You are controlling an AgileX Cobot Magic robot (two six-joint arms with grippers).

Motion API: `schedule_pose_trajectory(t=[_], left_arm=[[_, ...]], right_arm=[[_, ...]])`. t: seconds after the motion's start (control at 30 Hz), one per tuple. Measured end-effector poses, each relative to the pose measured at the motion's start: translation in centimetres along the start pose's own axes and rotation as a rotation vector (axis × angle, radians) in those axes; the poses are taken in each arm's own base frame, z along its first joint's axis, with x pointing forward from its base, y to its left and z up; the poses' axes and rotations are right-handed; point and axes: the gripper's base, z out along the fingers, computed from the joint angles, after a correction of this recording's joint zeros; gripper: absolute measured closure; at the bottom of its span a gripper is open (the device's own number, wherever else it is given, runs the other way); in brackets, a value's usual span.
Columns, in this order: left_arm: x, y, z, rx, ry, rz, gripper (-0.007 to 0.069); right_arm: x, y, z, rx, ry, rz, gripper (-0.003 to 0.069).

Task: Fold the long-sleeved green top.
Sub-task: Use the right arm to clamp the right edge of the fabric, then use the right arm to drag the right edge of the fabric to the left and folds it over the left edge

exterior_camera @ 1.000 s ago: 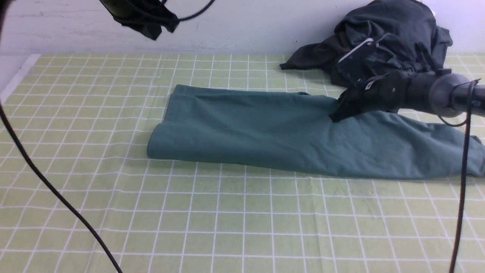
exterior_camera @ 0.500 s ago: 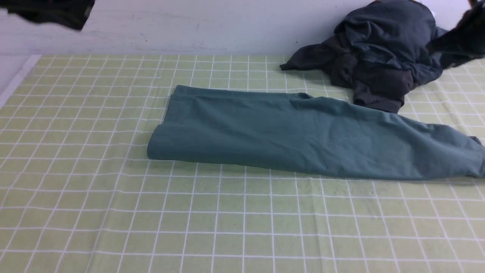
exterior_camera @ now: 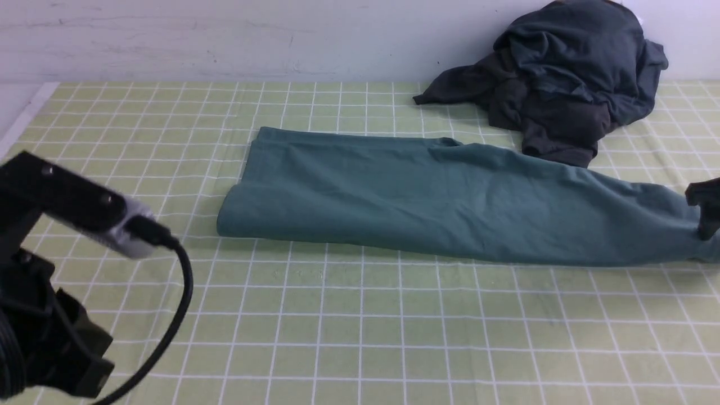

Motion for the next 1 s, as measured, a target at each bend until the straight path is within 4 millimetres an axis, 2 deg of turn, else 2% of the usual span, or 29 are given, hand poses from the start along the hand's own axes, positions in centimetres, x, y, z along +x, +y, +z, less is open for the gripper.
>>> schedule_pose_trajectory(t=[0.1,0.2,0.23,0.33,0.53,0.57,0.6,0.67,0.7,0.8,0.83,0.87,0.9,0.93,0.97,1.0], left_arm=[[1.0,0.0,0.8,-0.024,-0.012,0.005,0.0628],[1.1,0.1,1.1,-0.037,-0.036,0.006,0.0628],[1.0,0.2,1.2,-0.044,-0.05,0.007,0.0628],[0.8,0.3,1.2,-0.062,-0.082,0.011,0.0627],[0.2,0.8,1.2,-0.113,-0.142,0.031,0.0627],[0.2,0.8,1.2,-0.114,-0.141,0.031,0.0627],[0.2,0.9,1.2,-0.12,-0.14,0.034,0.0627],[0.2,0.9,1.2,-0.121,-0.14,0.03,0.0627],[0.2,0.9,1.2,-0.121,-0.14,0.03,0.0627],[0.1,0.8,1.2,-0.114,-0.153,0.014,0.0627],[0.1,0.8,1.1,-0.112,-0.159,0.012,0.0627],[-0.1,0.7,1.1,-0.103,-0.184,-0.005,0.0627],[-0.1,0.7,1.1,-0.101,-0.185,-0.006,0.0627],[-0.3,0.6,1.1,-0.087,-0.201,-0.024,0.0627],[-0.3,0.5,1.1,-0.071,-0.208,-0.041,0.0627],[-0.4,0.4,1.1,-0.063,-0.211,-0.047,0.0627]], right_arm=[[-0.4,0.1,1.2,-0.013,-0.029,0.018,0.0095],[-0.3,0.4,2.5,-0.023,-0.01,0.024,0.0117],[-0.1,0.5,3.5,-0.025,0.015,0.024,0.0144],[-0.1,0.7,3.9,-0.042,0.029,0.042,0.026],[-0.5,0.5,3.2,-0.031,0.046,-0.04,0.0562],[-0.5,0.5,3.0,-0.029,0.048,-0.044,0.0582],[-1.0,0.2,2.1,-0.007,0.039,-0.065,0.0627],[-1.9,-0.7,-0.4,0.055,0.003,-0.104,0.0643],[-2.0,-0.8,-0.7,0.063,-0.001,-0.107,0.0644],[-3.5,-2.3,-7.7,0.137,-0.128,-0.106,0.0645],[-3.7,-2.3,-8.3,0.135,-0.145,-0.101,0.0645],[-4.0,-2.1,-12.0,0.112,-0.218,-0.081,0.0645],[-4.2,-1.9,-12.7,0.101,-0.234,-0.079,0.0645],[-4.3,-0.9,-15.9,0.043,-0.303,-0.066,0.0645],[-4.3,0.7,-18.2,-0.019,-0.356,-0.076,0.0645],[-4.4,1.9,-19.4,-0.06,-0.389,-0.088,0.0645]])
